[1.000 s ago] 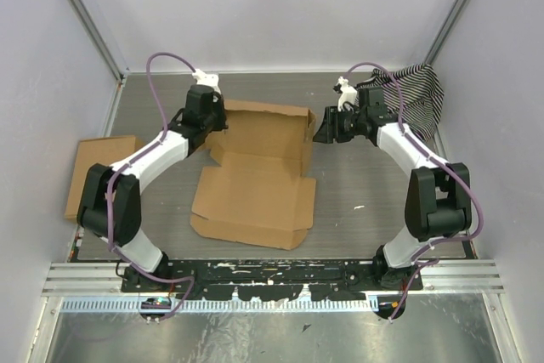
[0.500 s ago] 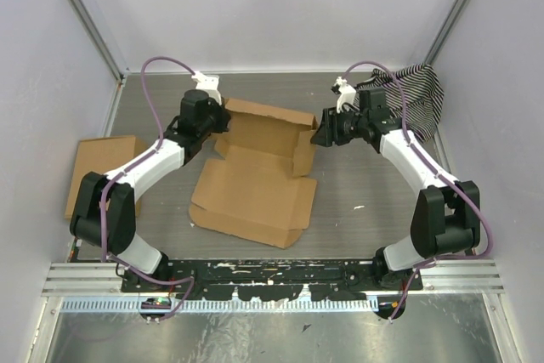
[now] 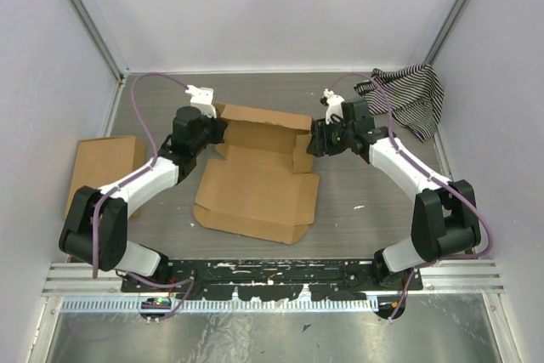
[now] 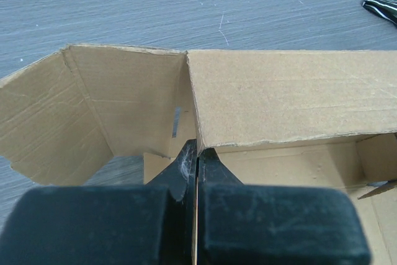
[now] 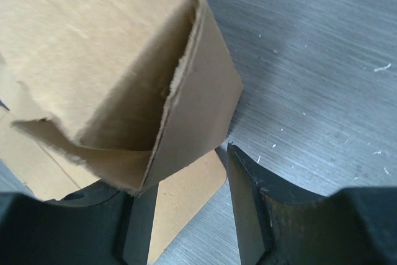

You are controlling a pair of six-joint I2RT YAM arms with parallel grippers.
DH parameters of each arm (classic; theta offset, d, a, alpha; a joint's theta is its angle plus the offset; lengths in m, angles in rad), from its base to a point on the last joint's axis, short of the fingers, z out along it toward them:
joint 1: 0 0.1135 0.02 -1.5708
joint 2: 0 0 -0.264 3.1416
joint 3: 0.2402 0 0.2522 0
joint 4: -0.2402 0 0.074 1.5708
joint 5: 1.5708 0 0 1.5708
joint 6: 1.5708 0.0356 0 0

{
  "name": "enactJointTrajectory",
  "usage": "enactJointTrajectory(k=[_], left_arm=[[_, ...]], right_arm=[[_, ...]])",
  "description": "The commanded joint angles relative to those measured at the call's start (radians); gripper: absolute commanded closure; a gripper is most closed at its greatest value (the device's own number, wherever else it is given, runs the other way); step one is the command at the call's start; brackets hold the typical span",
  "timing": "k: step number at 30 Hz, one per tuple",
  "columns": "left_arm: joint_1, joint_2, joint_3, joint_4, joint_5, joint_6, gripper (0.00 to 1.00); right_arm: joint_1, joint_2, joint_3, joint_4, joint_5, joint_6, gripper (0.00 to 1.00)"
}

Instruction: Fold the paper box

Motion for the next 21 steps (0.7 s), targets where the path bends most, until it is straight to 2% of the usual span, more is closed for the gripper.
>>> enactJointTrajectory(k=[1, 8, 21], left_arm=[[-0.004, -0.047, -0.094, 0.172, -0.034, 0.001, 1.0], [-0.008, -0.053, -0.153, 0.194, -0.048, -0.001, 1.0], [-0.02, -0.016, -0.096, 0.158, -0.021, -0.001, 1.0]], right_arm=[[0.039, -0.059, -0.047, 0.127, 0.127, 0.054, 0.48], [0.065, -0.054, -0.09, 0.213, 0.145, 0.081, 0.48], [0.088, -0.007, -0.057, 0.301, 0.19, 0.087, 0.48]])
